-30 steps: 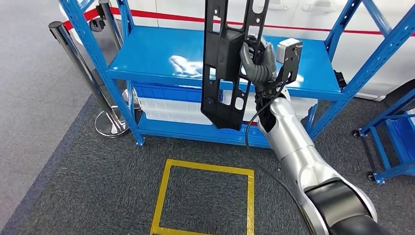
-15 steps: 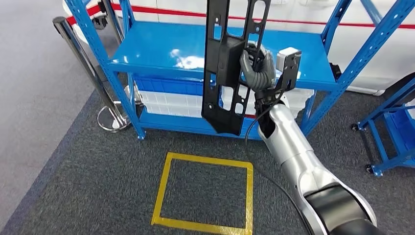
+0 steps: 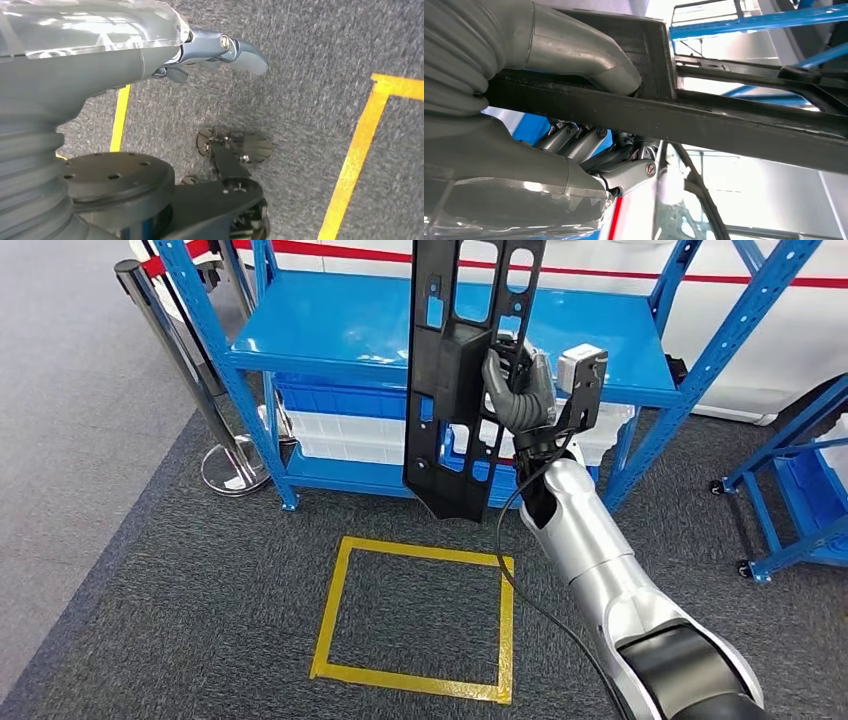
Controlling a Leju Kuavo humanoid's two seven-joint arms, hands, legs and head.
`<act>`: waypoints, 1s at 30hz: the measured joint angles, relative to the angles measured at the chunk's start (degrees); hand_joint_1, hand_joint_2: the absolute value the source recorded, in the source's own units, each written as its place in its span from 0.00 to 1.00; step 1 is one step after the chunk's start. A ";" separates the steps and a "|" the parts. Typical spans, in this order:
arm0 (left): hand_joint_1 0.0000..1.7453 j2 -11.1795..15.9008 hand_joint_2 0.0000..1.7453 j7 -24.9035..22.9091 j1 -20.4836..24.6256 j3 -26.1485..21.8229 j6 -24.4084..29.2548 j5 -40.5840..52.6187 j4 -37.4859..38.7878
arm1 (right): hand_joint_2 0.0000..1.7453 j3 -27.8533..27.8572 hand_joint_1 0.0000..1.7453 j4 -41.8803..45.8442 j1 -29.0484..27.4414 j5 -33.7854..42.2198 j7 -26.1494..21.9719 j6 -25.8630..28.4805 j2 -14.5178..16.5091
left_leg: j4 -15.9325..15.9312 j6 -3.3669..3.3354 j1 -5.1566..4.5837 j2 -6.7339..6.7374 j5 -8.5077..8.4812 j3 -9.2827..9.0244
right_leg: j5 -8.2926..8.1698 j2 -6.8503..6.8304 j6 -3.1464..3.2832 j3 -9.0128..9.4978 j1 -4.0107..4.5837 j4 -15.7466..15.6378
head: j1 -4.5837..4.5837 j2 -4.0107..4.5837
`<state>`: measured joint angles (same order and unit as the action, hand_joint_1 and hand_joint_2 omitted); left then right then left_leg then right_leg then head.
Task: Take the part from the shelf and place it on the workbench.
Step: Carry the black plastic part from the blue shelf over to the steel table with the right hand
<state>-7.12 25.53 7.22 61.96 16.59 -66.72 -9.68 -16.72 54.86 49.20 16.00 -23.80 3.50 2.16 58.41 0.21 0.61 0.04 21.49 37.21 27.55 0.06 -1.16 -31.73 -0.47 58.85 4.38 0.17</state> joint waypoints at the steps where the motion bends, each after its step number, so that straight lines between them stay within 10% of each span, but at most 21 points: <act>1: 0.00 0.00 1.00 -0.10 0.08 -0.02 0.01 -0.02 0.00 | 1.00 0.01 1.00 -0.16 0.50 0.05 0.19 -0.02 0.07 | -0.11 0.39 -0.03 0.00 -0.38 0.12 | -0.44 0.01 0.45 -0.31 0.03 -0.08 | 0.00 0.00; 4: 0.00 0.01 1.00 -0.29 0.23 -0.04 0.03 -0.03 0.00 | 1.00 0.02 1.00 -0.60 1.83 0.17 0.47 -0.04 0.24 | 2.61 1.14 0.06 -0.08 2.37 1.69 | -1.87 -0.27 2.00 -1.32 -0.27 -0.68 | 0.00 0.00; 8: 0.00 0.02 1.00 -0.57 0.76 -0.04 -0.37 0.49 0.00 | 1.00 0.09 1.00 -1.30 3.01 0.25 0.44 0.28 0.38 | 16.32 1.53 0.18 -0.07 10.36 5.41 | -3.49 -0.35 2.65 -3.54 0.09 -0.40 | 0.01 0.00; 13: 0.00 0.06 1.00 -1.11 1.82 -0.02 -1.11 1.66 0.00 | 1.00 0.72 1.00 -1.62 3.21 -0.20 0.33 1.47 -0.03 | 2.71 0.64 -0.11 -0.15 6.14 -4.86 | -4.71 -0.29 1.98 -5.53 0.41 0.40 | 0.01 0.00; 17: 0.00 0.11 1.00 -1.56 2.51 -0.01 -1.64 2.07 0.00 | 1.00 1.21 1.00 -1.74 3.36 -0.97 0.42 2.31 -0.48 | 0.02 -0.40 -0.35 -0.10 5.14 -5.46 | -5.77 -0.16 0.62 -6.12 0.35 0.28 | 0.01 0.00; 23: 0.00 0.12 1.00 -1.67 2.84 0.01 -1.69 2.49 0.00 | 1.00 1.60 1.00 -2.27 3.23 -2.83 -0.17 3.55 -1.00 | -0.35 -1.63 0.03 0.29 2.60 -2.85 | 4.54 -0.04 -0.68 -11.39 -0.16 15.82 | -0.02 0.00; 25: 0.00 0.13 1.00 -1.68 2.78 0.01 -1.69 2.52 0.00 | 1.00 1.60 1.00 -2.38 2.96 -3.30 -0.43 4.06 -1.03 | 0.00 -1.49 0.05 0.28 2.13 -1.93 | 3.57 -0.06 -0.81 -9.61 -0.38 15.30 | -0.02 0.00; 28: 0.00 0.13 1.00 -1.69 2.80 0.01 -1.67 2.56 0.00 | 1.00 1.60 1.00 -2.35 2.97 -4.01 -0.86 4.72 -1.03 | 0.51 -0.93 0.04 0.25 1.65 -1.09 | 0.13 -0.04 -0.50 -2.24 -0.35 3.78 | -0.01 -0.01; 30: 0.00 0.13 1.00 -1.70 2.82 0.01 -1.62 2.62 0.00 | 1.00 1.60 1.00 -2.25 2.77 -5.47 -1.65 5.78 -1.04 | 0.50 -0.22 0.00 0.24 1.12 -0.73 | -0.10 0.07 -0.06 -0.69 0.04 0.59 | -0.02 -0.01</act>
<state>-6.99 23.84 10.04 61.96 14.98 -64.10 -9.68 -15.13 52.61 51.97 10.54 -25.45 9.28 1.12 58.91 -0.01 0.61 0.28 22.61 36.49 27.45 0.13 -1.22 -32.41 -0.43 59.43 4.36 0.17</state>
